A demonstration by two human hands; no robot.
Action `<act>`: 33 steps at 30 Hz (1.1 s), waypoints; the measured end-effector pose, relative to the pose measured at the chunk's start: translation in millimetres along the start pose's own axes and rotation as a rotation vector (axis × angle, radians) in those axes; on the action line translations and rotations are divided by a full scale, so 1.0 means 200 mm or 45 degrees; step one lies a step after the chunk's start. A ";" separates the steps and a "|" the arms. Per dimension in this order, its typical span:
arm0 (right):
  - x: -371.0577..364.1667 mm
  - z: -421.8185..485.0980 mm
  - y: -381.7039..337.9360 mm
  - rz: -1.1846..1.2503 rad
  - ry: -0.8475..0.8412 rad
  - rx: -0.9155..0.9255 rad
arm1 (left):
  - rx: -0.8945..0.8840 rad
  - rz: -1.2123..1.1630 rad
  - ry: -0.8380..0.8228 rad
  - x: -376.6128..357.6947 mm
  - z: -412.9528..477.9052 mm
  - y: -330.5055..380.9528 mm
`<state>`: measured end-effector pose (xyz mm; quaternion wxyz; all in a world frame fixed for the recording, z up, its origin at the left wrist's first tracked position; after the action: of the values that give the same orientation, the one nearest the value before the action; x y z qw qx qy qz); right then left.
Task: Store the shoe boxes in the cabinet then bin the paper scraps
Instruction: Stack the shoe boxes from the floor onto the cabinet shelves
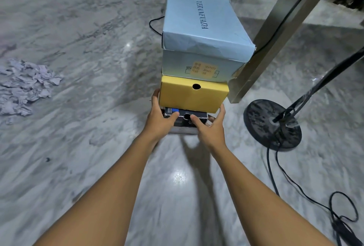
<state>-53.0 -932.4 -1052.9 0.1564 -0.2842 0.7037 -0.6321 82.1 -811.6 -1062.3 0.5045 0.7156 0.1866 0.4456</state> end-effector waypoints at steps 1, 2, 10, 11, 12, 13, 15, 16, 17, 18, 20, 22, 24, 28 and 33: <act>0.00 -0.01 0.00 0.001 -0.006 -0.002 | 0.000 0.000 -0.007 0.00 0.00 0.00; 0.00 -0.01 0.00 0.002 -0.012 -0.005 | -0.001 -0.007 -0.017 0.01 -0.01 0.00; -0.04 -0.22 0.03 -0.046 -0.053 -0.016 | 0.048 -0.013 -0.025 0.09 -0.22 -0.04; -0.05 -0.25 0.03 -0.054 -0.069 -0.012 | 0.061 -0.008 -0.018 0.12 -0.26 -0.06; -0.07 -0.29 0.03 -0.057 -0.085 -0.010 | 0.075 -0.006 -0.010 0.15 -0.30 -0.08; -0.09 -0.33 0.04 -0.058 -0.105 -0.011 | 0.090 -0.005 0.000 0.19 -0.35 -0.10; -0.14 -0.42 0.04 -0.071 -0.147 -0.012 | 0.117 -0.007 0.026 0.26 -0.45 -0.14; -0.17 -0.46 0.04 -0.084 -0.170 -0.010 | 0.136 0.003 0.042 0.30 -0.50 -0.16; -0.20 -0.50 0.05 -0.096 -0.196 -0.007 | 0.161 0.017 0.060 0.34 -0.55 -0.18; -0.24 -0.54 0.05 -0.106 -0.221 0.002 | 0.185 0.026 0.076 0.39 -0.59 -0.21; -0.32 -0.61 0.04 -0.125 -0.282 0.015 | 0.220 0.022 0.116 0.48 -0.68 -0.26; -0.41 -0.67 0.04 -0.132 -0.354 0.020 | 0.256 0.006 0.162 0.57 -0.76 -0.31; -0.51 -0.74 0.04 -0.134 -0.437 0.027 | 0.317 0.008 0.231 0.67 -0.85 -0.35; -0.69 -0.86 0.02 -0.162 -0.580 0.070 | 0.451 0.022 0.363 0.84 -1.00 -0.44; -0.85 -0.97 0.02 -0.180 -0.707 0.095 | 0.546 0.016 0.472 0.96 -1.15 -0.51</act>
<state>-32.7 -674.7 -1051.6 0.3090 -0.4889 0.5886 -0.5649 13.6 -502.2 -1045.2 0.2961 0.7133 0.3613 0.5224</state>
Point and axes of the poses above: each hand's wrist, its own z-axis towards the middle knuckle, its own x-axis out of the back of the hand, y = z × x, the point moved 4 cm from there along z, towards the middle knuckle, and after that the axes turned 12 degrees about z, right-handed, at the moved point
